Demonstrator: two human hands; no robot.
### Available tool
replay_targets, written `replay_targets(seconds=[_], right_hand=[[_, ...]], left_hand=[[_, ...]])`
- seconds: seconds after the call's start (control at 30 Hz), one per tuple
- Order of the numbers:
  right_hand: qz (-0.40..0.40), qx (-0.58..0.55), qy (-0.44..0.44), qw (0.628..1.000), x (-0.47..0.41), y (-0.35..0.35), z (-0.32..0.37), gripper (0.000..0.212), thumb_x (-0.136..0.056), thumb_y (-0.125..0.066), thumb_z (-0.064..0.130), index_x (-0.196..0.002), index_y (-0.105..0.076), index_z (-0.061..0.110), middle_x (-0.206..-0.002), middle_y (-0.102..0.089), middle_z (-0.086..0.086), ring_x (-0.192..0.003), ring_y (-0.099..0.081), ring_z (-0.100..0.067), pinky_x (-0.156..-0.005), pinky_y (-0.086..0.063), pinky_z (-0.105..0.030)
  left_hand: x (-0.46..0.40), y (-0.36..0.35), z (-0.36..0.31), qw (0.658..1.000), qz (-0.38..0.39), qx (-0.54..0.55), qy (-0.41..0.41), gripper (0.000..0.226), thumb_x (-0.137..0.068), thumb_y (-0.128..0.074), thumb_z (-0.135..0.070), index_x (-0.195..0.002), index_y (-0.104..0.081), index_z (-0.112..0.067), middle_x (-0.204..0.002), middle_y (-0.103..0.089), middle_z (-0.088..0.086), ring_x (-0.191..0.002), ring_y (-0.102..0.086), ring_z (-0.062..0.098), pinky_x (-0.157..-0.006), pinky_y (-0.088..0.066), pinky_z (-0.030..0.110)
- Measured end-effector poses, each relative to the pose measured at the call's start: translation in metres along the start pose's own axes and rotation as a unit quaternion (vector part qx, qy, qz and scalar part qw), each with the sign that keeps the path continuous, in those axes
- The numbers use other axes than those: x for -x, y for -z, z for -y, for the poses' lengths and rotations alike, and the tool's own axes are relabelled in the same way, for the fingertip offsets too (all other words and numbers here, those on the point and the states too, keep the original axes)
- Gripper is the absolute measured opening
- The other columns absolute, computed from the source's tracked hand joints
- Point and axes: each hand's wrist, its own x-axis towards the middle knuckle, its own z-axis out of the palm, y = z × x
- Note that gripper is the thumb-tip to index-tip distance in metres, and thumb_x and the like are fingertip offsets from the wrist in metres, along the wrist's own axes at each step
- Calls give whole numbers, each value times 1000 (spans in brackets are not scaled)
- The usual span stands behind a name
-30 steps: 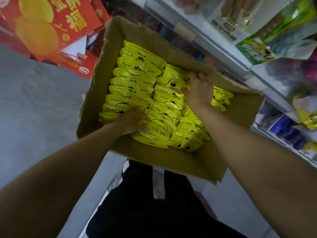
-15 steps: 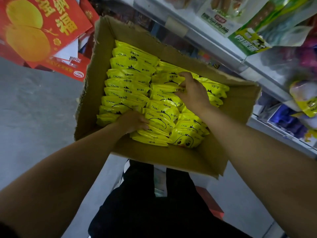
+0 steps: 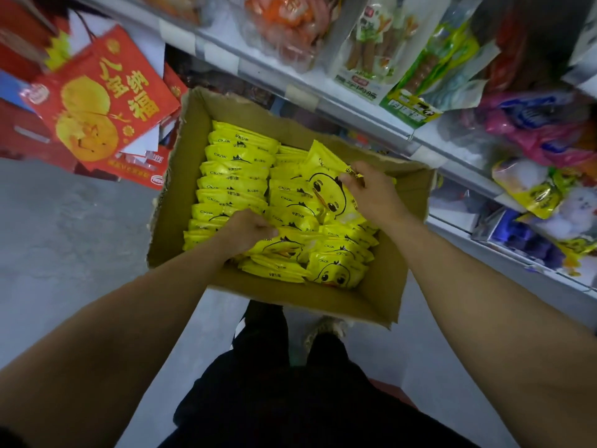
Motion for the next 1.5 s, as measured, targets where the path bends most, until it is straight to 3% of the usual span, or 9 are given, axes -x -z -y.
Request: replay_targets(seconds=[0.1, 0.2, 0.27, 0.37, 0.5, 0.7, 1.03, 1.2, 1.5], right_hand=[[-15, -23, -4, 1000, 24, 27, -12, 17, -100, -53, 34, -97, -62, 20, -85, -60, 2, -80, -50, -16, -69, -32, -25], [-43, -76, -25, 996, 58, 61, -26, 28, -99, -56, 33, -73, -49, 24, -66, -45, 8, -61, -40, -8, -62, -29, -28], [-49, -158, -47, 985, 89, 87, -41, 25, -92, -64, 41, -83, -63, 17, -74, -60, 0, -68, -53, -13, -64, -42, -31], [-49, -284, -79, 954, 135, 129, -69, 54, -72, -78, 53, -103, -71, 10, -96, -75, -8, -89, -72, -27, -80, -59, -42], [-43, -387, -50, 920, 202, 194, -102, 34, -83, -76, 12, -114, -64, 6, -97, -76, -5, -85, -74, -23, -72, -61, -38], [-127, -427, 16, 895, 288, 297, -156, 31, -83, -75, 6, -111, -66, 13, -100, -76, -8, -81, -74, -20, -68, -60, -36], [-257, -453, 82, 850, 368, 445, -204, 49, -74, -81, 17, -119, -64, 6, -107, -74, -13, -97, -71, -31, -87, -56, -52], [-312, -442, 124, 832, 375, 516, -219, 29, -81, -78, 11, -108, -69, 11, -103, -75, -9, -96, -72, -28, -89, -57, -48], [-371, -362, 119, 847, 333, 661, -269, 40, -75, -83, 12, -111, -67, 8, -101, -76, -8, -92, -73, -27, -86, -58, -49]], left_hand=[[23, -12, -17, 999, -8, 34, -14, 24, -89, -68, -31, -102, -75, -12, -70, -65, 8, -55, -50, 4, -57, -41, 19], [46, -36, -41, 997, -11, 59, -43, 24, -93, -63, -31, -100, -73, -10, -87, -66, 13, -83, -59, 15, -78, -45, 31], [64, -58, -64, 996, -17, 66, -64, 23, -96, -58, -31, -99, -69, -11, -91, -62, 10, -86, -54, 14, -76, -39, 29], [92, -95, -106, 992, -48, 88, -79, 25, -98, -53, -35, -102, -64, -13, -101, -57, 3, -89, -48, 16, -71, -39, 28], [129, -148, -175, 980, -74, 147, -112, 27, -96, -55, -39, -99, -66, -14, -91, -62, -9, -79, -54, 8, -66, -45, 28], [172, -215, -289, 963, 20, 188, -192, 8, -89, -67, -18, -97, -67, -18, -83, -73, -1, -71, -67, 11, -62, -53, 25], [232, -255, -471, 936, 24, 52, -346, 26, -76, -79, -13, -100, -69, -13, -95, -73, 13, -81, -67, 22, -74, -52, 34], [238, -264, -542, 931, 25, 18, -365, 53, -59, -86, -27, -107, -68, -11, -104, -73, 16, -93, -69, 30, -89, -52, 48], [185, -290, -674, 914, 31, 10, -404, 28, -79, -78, -9, -105, -68, -9, -105, -73, 11, -93, -71, 31, -89, -53, 50]])
